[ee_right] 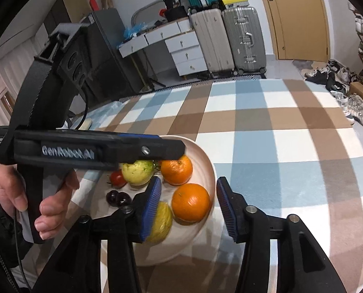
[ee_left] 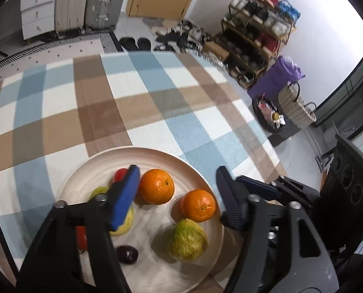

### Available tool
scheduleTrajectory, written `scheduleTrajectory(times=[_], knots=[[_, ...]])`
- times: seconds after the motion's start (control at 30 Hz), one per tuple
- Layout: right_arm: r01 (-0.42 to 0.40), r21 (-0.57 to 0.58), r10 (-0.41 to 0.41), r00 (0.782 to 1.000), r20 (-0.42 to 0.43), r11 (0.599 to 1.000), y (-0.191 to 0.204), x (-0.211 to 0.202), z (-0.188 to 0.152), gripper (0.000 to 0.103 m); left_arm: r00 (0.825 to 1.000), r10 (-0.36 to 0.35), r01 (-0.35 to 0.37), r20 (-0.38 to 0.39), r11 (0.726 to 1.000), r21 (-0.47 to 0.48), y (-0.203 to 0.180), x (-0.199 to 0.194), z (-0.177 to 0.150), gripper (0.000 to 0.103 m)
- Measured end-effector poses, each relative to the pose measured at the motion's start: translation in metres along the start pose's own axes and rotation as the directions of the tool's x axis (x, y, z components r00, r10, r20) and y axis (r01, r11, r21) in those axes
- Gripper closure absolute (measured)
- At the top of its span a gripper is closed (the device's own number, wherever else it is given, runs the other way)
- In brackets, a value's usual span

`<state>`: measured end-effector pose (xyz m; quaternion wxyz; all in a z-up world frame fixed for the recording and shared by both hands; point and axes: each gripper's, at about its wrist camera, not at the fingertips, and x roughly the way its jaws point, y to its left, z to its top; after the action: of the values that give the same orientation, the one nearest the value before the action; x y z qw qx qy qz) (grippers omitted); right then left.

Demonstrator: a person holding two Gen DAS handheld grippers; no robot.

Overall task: Organize fruits
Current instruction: 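Move both tools back toward the two small brown round fruits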

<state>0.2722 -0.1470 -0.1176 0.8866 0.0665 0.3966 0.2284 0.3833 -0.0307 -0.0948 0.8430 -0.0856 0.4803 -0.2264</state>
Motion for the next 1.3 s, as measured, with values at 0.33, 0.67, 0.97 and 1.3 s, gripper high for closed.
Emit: scheduleTrajectory(times=[0.33, 0.67, 0.97, 1.3], knots=[[0.037, 0.007, -0.038, 0.99, 0.135, 0.999, 0.013, -0.076, -0.019, 0.025, 0.984, 0.067, -0.072, 0.167, 0.997, 0.025, -0.032, -0.096, -0.044, 0.031], [0.048, 0.027, -0.052, 0.977, 0.205, 0.998, 0.036, -0.128, -0.046, 0.011, 0.942, 0.121, -0.153, 0.312, 0.985, 0.078, -0.073, -0.172, -0.115, 0.02], [0.06, 0.001, -0.058, 0.968, 0.245, 0.998, 0.063, -0.164, -0.072, 0.006, 0.92, 0.142, -0.172, 0.365, 0.984, 0.052, -0.089, -0.205, -0.175, 0.001], [0.093, -0.006, -0.09, 0.969, 0.23, 0.996, 0.079, -0.179, -0.116, 0.003, 0.953, 0.161, -0.174, 0.256, 0.984, 0.027, -0.085, -0.169, -0.245, 0.001]])
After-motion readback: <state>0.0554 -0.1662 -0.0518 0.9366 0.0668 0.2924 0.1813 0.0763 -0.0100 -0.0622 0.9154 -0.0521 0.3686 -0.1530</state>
